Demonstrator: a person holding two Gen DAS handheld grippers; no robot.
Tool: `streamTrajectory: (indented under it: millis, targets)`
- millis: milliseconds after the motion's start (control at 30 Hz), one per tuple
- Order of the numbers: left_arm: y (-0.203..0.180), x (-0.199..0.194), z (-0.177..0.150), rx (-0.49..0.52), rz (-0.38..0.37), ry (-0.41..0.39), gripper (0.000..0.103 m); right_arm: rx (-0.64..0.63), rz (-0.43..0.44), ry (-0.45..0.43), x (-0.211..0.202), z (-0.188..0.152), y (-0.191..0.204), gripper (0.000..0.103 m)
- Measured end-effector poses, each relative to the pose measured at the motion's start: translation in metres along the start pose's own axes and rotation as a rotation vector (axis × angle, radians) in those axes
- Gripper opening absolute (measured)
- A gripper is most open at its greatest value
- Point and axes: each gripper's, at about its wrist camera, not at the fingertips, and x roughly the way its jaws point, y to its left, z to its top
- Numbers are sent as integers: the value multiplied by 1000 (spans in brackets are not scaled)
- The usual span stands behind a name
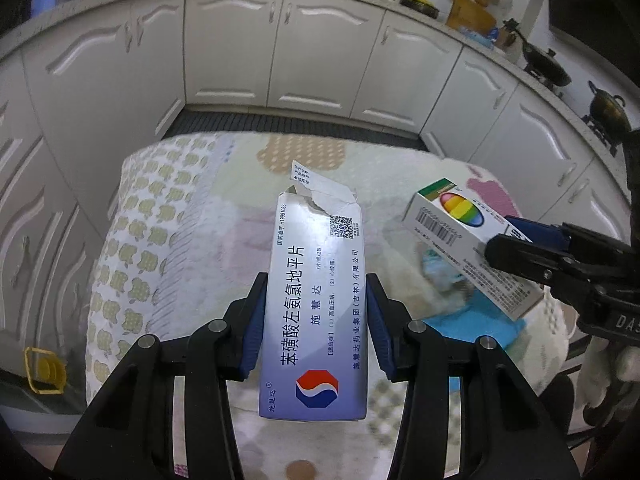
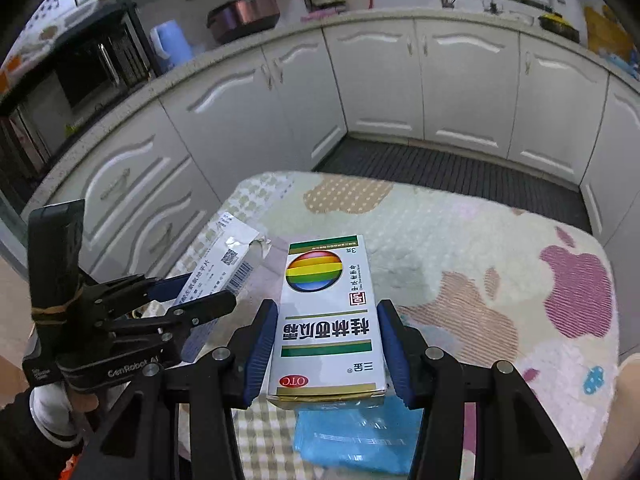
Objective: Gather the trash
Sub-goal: 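Carry both medicine boxes over the beige bin with both tools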
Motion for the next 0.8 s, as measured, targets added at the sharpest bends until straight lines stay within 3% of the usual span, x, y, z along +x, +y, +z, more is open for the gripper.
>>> streamTrajectory:
  millis: [367, 800]
  targets:
    - [-78, -16, 13, 101, -78, -49, 44, 104, -53, -122, -83, -30, -54, 49]
    - [-167, -12, 18, 189, -123, -65, 44, 217, -107, -203, -146, -65, -122, 49]
